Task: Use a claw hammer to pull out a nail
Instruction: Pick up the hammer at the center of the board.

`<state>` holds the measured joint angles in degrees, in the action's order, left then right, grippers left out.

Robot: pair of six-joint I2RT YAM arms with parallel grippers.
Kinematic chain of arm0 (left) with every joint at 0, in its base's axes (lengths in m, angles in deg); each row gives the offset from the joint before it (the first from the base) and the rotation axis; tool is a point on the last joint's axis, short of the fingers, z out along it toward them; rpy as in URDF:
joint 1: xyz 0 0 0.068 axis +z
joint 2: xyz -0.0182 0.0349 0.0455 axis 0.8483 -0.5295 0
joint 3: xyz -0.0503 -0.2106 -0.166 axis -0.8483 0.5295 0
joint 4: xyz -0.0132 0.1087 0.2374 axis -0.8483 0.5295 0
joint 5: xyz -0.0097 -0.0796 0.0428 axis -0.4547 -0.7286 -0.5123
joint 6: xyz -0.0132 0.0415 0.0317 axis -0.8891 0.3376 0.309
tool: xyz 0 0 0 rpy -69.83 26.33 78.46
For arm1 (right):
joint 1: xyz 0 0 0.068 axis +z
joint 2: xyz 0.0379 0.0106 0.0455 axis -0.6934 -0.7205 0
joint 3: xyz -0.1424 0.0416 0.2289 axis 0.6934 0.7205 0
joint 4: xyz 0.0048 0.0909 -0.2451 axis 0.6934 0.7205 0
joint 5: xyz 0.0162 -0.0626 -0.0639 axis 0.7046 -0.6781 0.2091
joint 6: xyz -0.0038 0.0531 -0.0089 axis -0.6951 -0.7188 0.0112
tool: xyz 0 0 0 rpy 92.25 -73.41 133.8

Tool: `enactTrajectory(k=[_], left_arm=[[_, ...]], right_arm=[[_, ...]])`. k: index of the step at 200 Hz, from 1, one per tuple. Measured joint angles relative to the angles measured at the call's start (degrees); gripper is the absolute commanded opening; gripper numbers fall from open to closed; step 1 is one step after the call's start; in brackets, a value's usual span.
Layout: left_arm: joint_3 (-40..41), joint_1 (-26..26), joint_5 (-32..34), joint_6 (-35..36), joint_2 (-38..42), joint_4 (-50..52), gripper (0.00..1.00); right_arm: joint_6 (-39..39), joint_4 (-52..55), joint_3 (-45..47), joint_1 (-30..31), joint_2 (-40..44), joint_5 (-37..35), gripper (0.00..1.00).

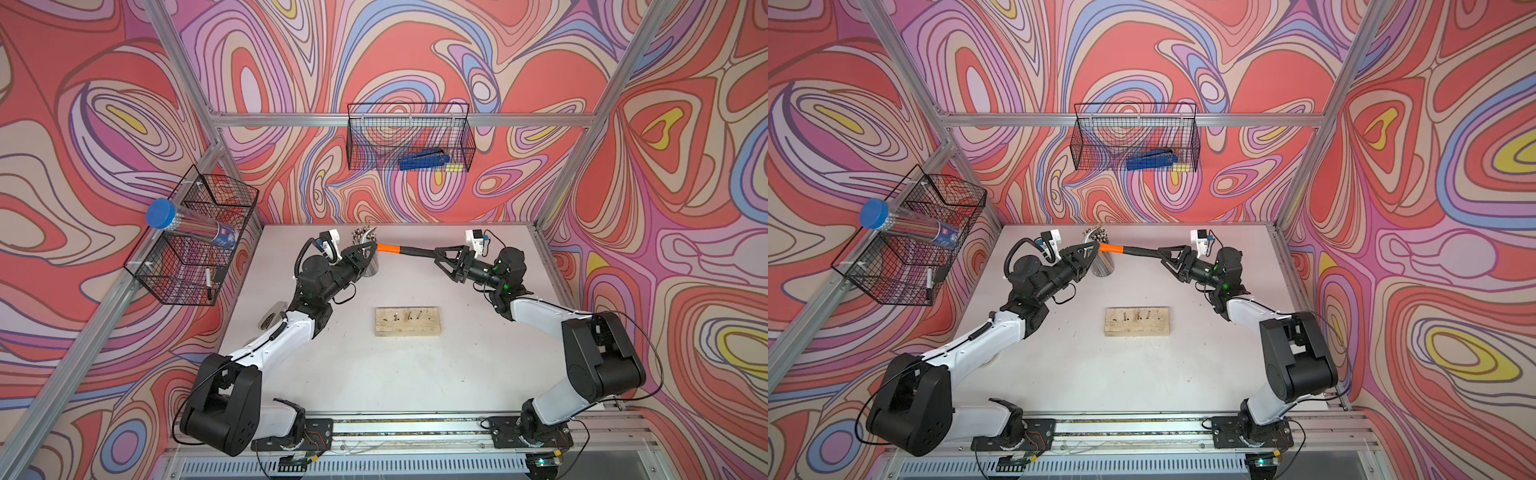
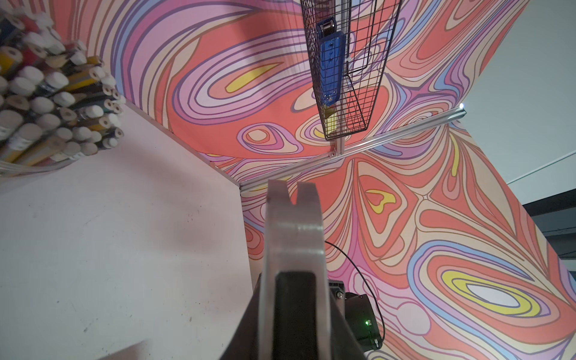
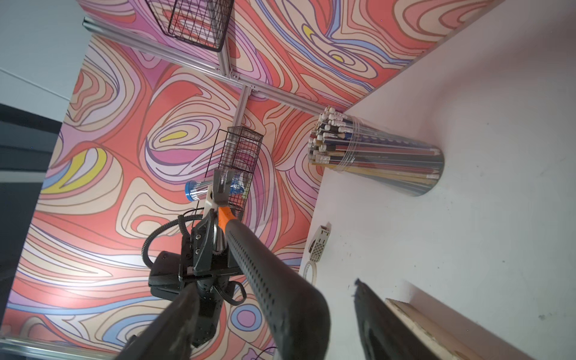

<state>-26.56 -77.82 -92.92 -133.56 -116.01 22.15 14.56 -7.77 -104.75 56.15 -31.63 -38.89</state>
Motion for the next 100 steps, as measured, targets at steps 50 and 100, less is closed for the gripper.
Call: enactTrajectory(k=[50,100], left_arm=[[0.0,-1.9,0.8,-2.0,-2.8,-4.1,0.00],[0.0,-2.0,1.2,-3.6,-4.1,-6.1,0.00]], right_arm=[[-2.7,-4.2,-2.6,3.1,-2.6,-0.3,0.49],[-3.3,-5.0,-3.1,3.2,-3.6,-1.5,0.66]])
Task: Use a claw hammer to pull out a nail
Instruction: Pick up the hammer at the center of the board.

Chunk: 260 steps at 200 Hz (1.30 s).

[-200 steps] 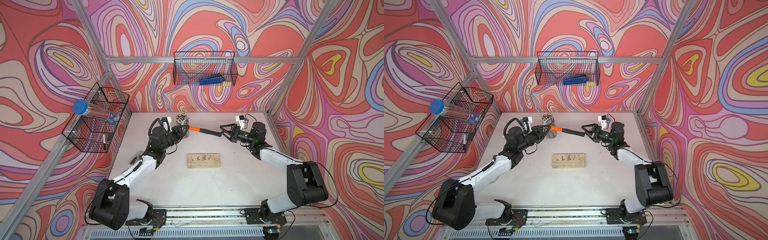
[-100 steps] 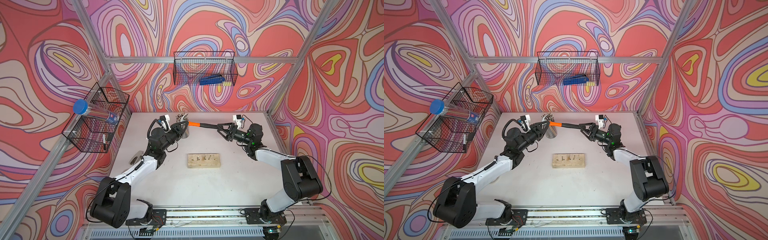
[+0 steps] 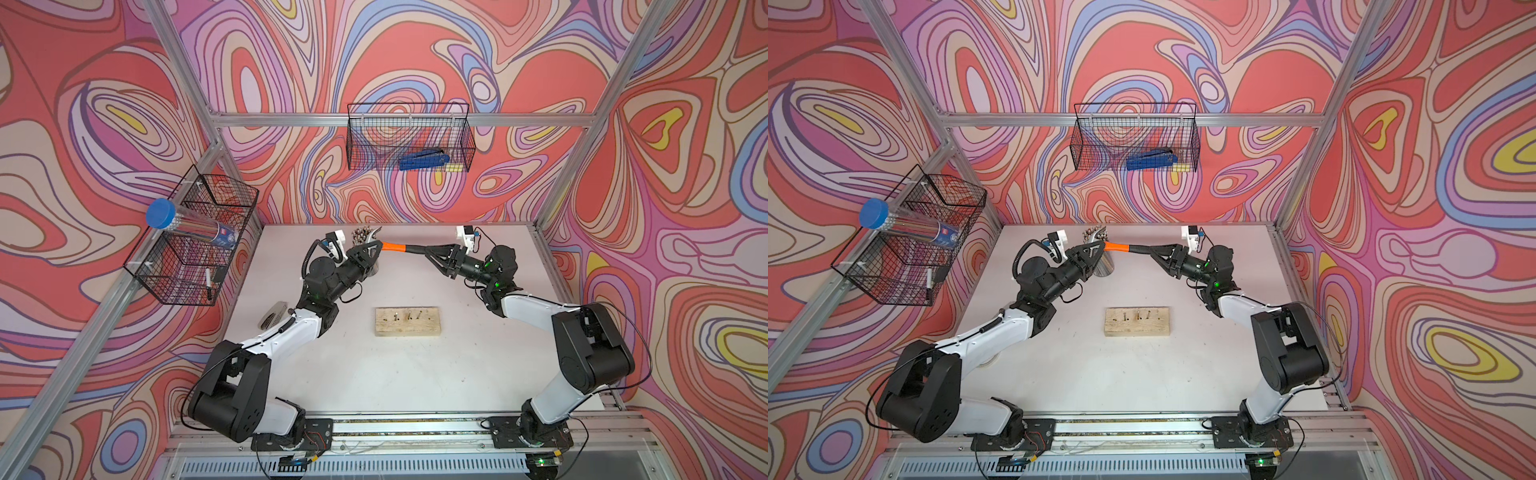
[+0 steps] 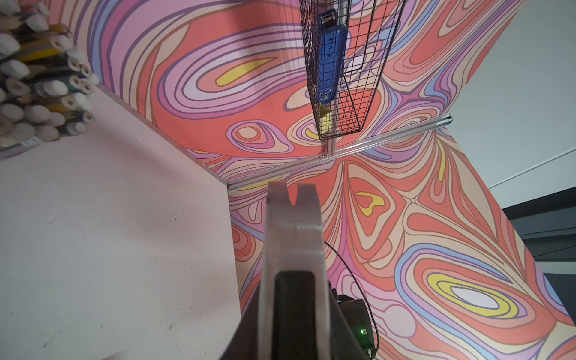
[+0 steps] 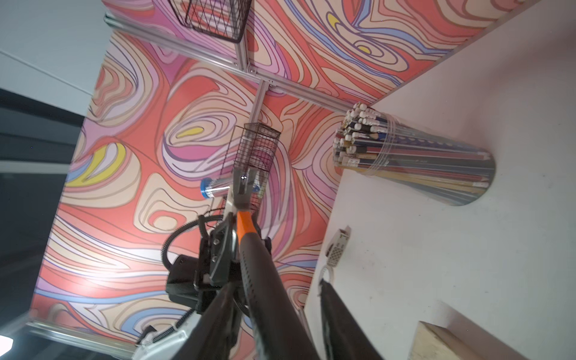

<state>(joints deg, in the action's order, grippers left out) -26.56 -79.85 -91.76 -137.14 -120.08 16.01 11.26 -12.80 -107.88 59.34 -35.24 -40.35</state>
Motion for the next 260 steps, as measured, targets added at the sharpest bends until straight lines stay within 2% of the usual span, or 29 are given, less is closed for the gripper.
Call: enactTrajectory(k=[78,94,119,172,195,230,248,260], left_arm=[[0.9,0.4,-0.5,-2.1,0.0,-0.8,0.00],[1.6,1.3,-1.2,-2.6,0.1,-0.8,0.00],[1.8,2.1,-2.1,-3.5,0.2,-0.8,0.00],[1.8,2.3,-2.9,-6.2,0.0,-3.7,0.00],[1.8,2.3,-3.1,-7.0,-0.6,-4.3,0.00],[1.8,1.8,-2.8,-7.5,-0.9,-4.4,0.00],[1.8,1.6,-2.2,-7.5,-1.1,-5.4,0.00],[1.8,1.5,-2.1,-7.5,-1.2,-6.0,0.00]], right_arm=[[-0.6,-2.5,0.1,-0.6,0.1,-1.7,0.70],[-1.5,-4.1,0.1,-1.6,0.1,-1.5,0.68],[-2.8,-6.0,0.1,-2.5,0.1,-0.2,0.58],[-6.9,-11.6,-1.5,-2.5,-1.3,6.4,0.59],[-6.7,-11.0,-2.0,-2.3,-1.3,8.2,0.56],[-4.3,-7.2,-2.9,-1.6,-1.3,8.4,0.42],[-3.6,-6.3,-3.6,-1.5,-1.3,8.2,0.38],[-3.1,-6.1,-3.9,-1.5,-1.3,7.8,0.28]])
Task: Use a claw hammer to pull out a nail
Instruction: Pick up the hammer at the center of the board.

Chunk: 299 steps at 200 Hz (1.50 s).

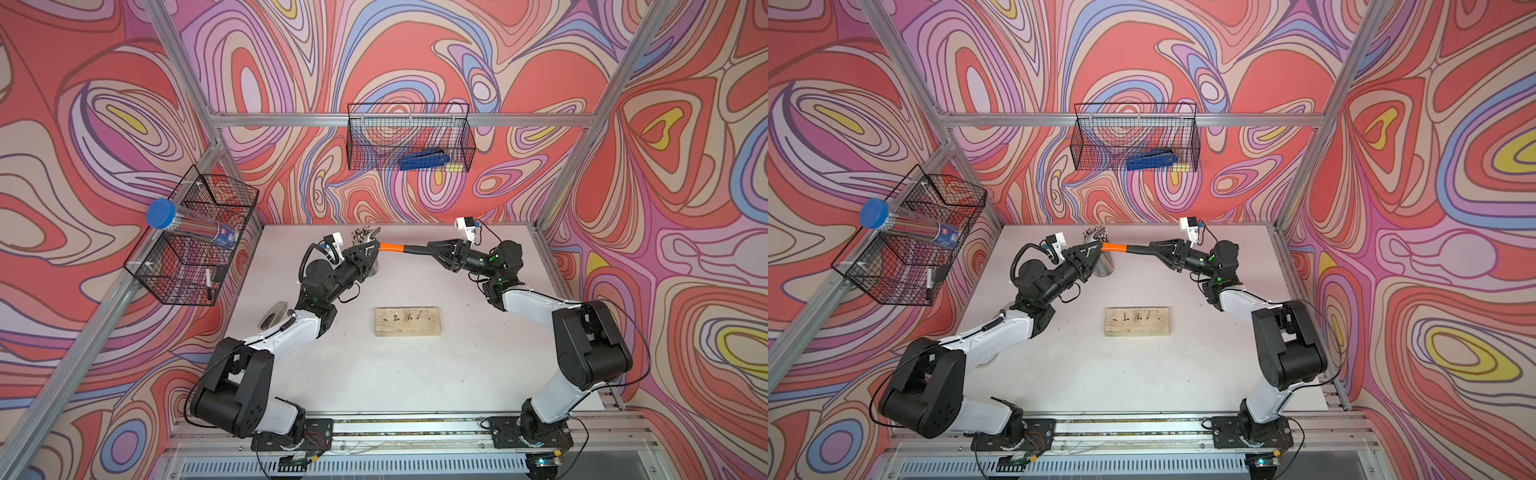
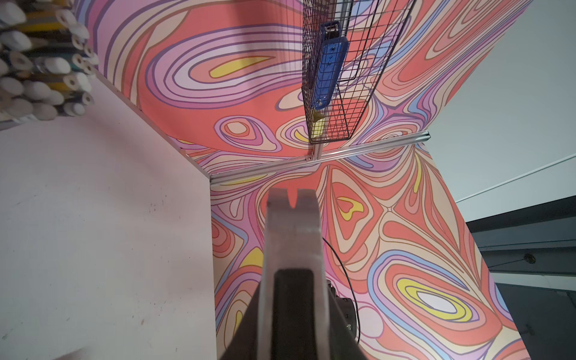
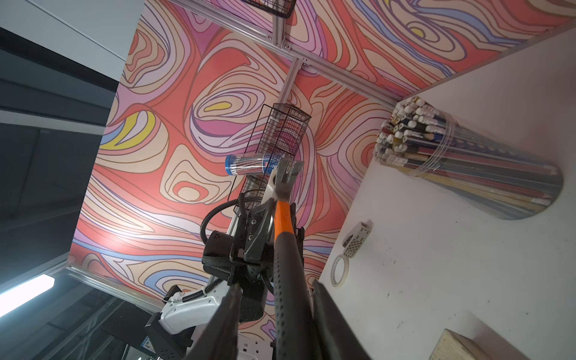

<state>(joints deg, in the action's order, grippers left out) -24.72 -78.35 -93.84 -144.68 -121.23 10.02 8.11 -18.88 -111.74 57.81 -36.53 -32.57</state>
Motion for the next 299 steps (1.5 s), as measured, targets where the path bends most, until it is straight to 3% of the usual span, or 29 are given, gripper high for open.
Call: enactTrajectory(k=[28,34,37,99,114,128,138,190,237,299], left_arm=[[0.0,-0.1,0.1,-0.2,-0.1,-0.9,0.00],[0.0,0.0,0.2,-0.2,-0.2,-0.9,0.00],[0.0,0.0,0.2,-0.2,-0.3,-0.9,0.00],[0.0,-0.1,0.3,-0.4,-1.1,-0.8,0.00],[0.0,-0.1,0.3,-0.4,-1.1,-0.8,0.15],[0.1,0.0,0.4,-0.4,-1.1,-0.8,0.35],[0.4,-0.1,0.2,0.1,-1.1,-0.8,0.43],[2.5,0.1,-1.2,5.2,3.0,5.4,0.48],[0.8,0.9,-0.4,18.3,13.0,27.2,0.54],[-5.2,0.9,7.9,36.2,20.3,58.5,0.54]], right_arm=[[0.5,1.2,-0.1,0.0,0.0,-0.7,0.14],[0.8,1.6,-0.1,0.1,0.0,-0.8,0.08],[0.9,1.7,-0.2,0.1,0.0,-0.8,0.00],[3.9,6.6,-0.5,0.2,1.5,-1.9,0.00],[4.3,7.2,-0.5,0.2,1.7,-1.9,0.00],[4.7,8.0,-0.8,0.2,1.8,-2.0,0.00],[5.4,8.8,-0.8,0.3,2.0,-2.0,0.00],[10.4,18.1,-0.8,-0.9,5.2,-3.0,0.00],[25.5,43.5,-7.1,-3.5,11.9,-7.2,0.00],[48.2,85.8,-22.4,-4.5,12.7,-26.0,0.00]])
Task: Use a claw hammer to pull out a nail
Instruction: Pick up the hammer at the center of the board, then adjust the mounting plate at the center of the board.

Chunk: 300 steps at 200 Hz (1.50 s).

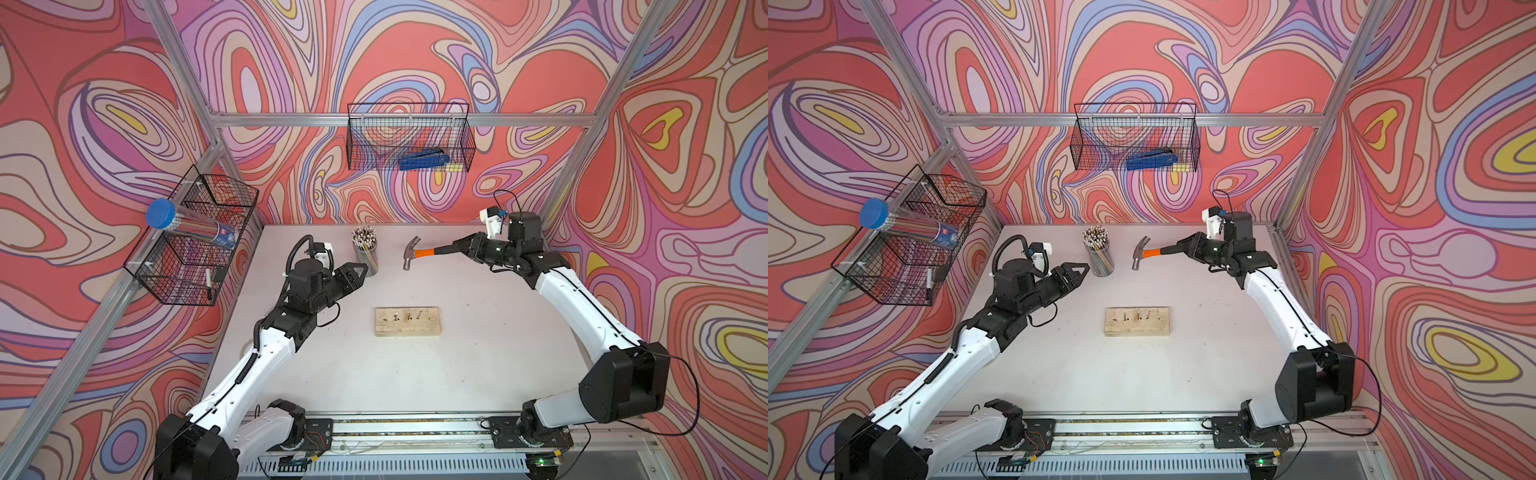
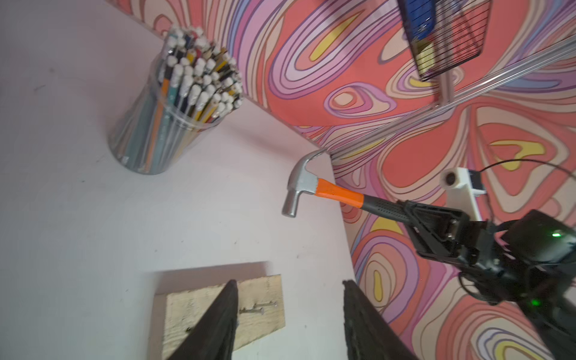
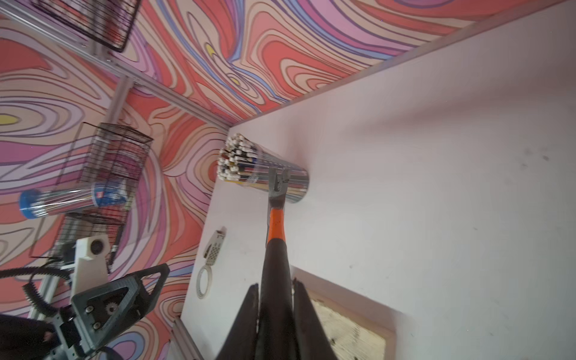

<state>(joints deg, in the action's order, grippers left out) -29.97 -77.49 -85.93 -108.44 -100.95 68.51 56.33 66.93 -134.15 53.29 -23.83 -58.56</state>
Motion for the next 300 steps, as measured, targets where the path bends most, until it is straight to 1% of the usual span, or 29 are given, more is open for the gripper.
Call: enactTrajectory(k=[28,59,76,107,139,183,219,237,274,300], left_arm=[[0.0,-1.4,3.3,3.5,-2.2,10.0,0.53],[0.0,-4.5,6.1,5.5,-6.0,15.5,0.51],[0.0,-5.9,7.3,5.9,-9.1,17.5,0.49],[0.0,-7.3,8.8,5.9,-13.5,19.7,0.47],[1.2,-8.3,8.9,5.6,-16.4,19.2,0.45],[2.3,-9.6,7.2,4.5,-21.9,16.6,0.42],[2.3,-10.4,6.2,4.1,-24.9,14.3,0.37],[2.6,-10.6,5.8,3.8,-25.5,13.0,0.36],[2.9,-10.6,5.4,3.2,-26.9,10.7,0.36],[2.9,-10.6,5.5,2.8,-27.4,9.8,0.39]], right_arm=[[5.8,15.1,-5.5,0.0,0.0,-8.3,0.00],[10.1,27.7,-11.4,0.0,-0.1,-15.5,0.00],[11.9,32.6,-13.4,0.1,-0.2,-18.0,0.00],[14.1,38.0,-13.6,2.0,-1.5,-21.3,0.00],[15.1,39.9,-13.2,5.9,-4.1,-22.9,0.00],[15.2,38.7,-13.2,10.4,-7.0,-23.0,0.00],[15.2,37.7,-15.0,11.0,-10.2,-23.8,0.00],[15.2,36.4,-16.4,11.0,-11.6,-24.2,0.00],[15.7,34.1,-19.3,11.3,-14.2,-25.5,0.00],[16.4,33.4,-22.2,11.6,-16.6,-26.6,0.00]])
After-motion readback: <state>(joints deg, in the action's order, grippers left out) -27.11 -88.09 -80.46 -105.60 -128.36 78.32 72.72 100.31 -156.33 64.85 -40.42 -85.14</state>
